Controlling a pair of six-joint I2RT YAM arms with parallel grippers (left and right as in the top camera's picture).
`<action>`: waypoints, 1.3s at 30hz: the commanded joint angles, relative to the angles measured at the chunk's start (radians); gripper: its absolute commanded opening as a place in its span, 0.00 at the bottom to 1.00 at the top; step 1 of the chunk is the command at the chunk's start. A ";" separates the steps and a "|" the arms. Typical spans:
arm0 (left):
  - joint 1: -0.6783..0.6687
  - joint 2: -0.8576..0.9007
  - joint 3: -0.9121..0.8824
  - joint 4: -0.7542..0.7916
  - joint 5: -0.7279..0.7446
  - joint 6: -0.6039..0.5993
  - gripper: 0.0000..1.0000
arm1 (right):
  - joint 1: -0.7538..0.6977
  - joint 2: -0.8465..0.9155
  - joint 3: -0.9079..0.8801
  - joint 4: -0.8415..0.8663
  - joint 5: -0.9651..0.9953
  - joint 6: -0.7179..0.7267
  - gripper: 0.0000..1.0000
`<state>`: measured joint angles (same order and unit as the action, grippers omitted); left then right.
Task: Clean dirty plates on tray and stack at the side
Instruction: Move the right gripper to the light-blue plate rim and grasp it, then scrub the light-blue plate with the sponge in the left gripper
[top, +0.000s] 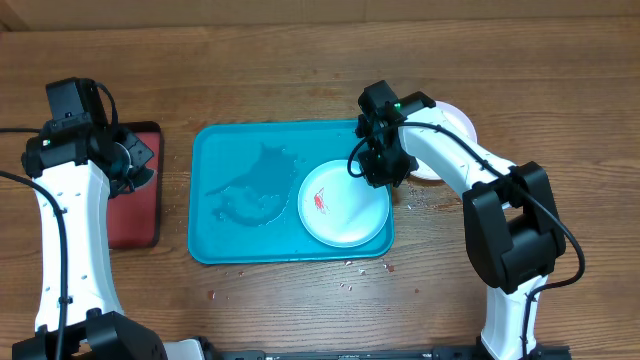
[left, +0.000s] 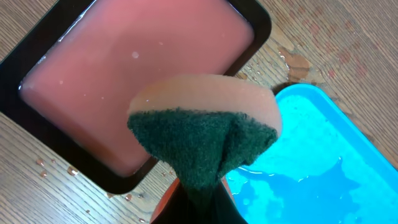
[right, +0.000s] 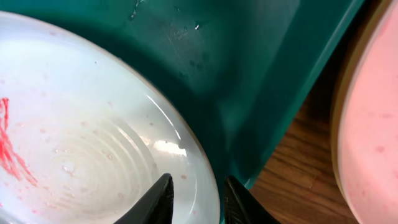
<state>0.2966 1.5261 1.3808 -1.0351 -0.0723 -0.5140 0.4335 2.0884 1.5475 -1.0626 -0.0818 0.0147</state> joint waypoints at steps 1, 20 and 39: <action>0.005 0.005 -0.004 0.003 0.015 0.021 0.04 | 0.004 -0.005 -0.042 0.029 -0.021 0.021 0.28; -0.115 0.005 -0.004 0.039 0.276 0.219 0.04 | 0.108 -0.004 -0.051 0.199 -0.135 0.515 0.45; -0.186 0.005 -0.004 0.050 0.272 0.231 0.04 | 0.163 -0.004 -0.051 0.192 -0.266 0.751 0.51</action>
<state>0.1146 1.5261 1.3808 -0.9909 0.1913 -0.3061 0.5957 2.0861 1.4963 -0.8532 -0.3672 0.6334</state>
